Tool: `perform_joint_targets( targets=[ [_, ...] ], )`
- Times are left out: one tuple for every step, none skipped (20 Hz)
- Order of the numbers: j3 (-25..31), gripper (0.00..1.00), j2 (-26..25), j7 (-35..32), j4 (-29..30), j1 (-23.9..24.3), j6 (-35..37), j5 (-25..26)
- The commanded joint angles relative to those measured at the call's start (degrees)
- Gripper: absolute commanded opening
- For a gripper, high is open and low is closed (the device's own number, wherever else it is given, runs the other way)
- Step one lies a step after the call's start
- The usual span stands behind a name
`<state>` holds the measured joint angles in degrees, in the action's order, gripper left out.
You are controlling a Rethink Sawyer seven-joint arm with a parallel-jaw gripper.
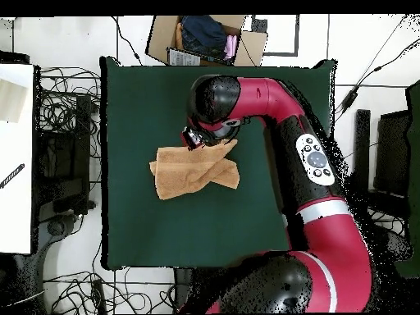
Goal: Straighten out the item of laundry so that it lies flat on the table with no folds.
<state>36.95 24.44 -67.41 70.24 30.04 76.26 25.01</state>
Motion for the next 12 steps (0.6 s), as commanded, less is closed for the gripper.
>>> perform_joint_targets(
  targets=[
    [3.1,1.0,-0.7,13.1,-1.5,-1.0,3.6,1.2],
    [3.1,1.0,-0.9,13.2,-1.6,-1.0,3.6,1.2],
    [3.1,1.0,-1.0,13.3,-1.7,-1.0,3.5,1.2],
    [3.1,1.0,-1.3,13.3,-2.1,-1.2,3.6,1.3],
    [3.1,1.0,-1.4,13.4,-2.2,-1.2,3.5,1.3],
    [3.1,1.0,-1.8,13.7,-3.0,-1.3,3.8,1.4],
    [3.1,1.0,-2.1,13.9,-3.3,-1.4,3.8,1.5],
    [3.1,1.0,-2.4,14.0,-3.7,-1.5,3.8,1.6],
    [3.1,1.0,-2.6,14.1,-4.0,-1.6,3.8,1.6],
    [3.1,1.0,-2.9,14.2,-4.3,-1.6,3.7,1.7],
    [3.1,1.0,-3.1,14.3,-4.3,-1.6,3.5,1.7],
    [3.1,1.0,-3.2,14.3,-4.4,-1.6,3.4,1.7]
  ],
)
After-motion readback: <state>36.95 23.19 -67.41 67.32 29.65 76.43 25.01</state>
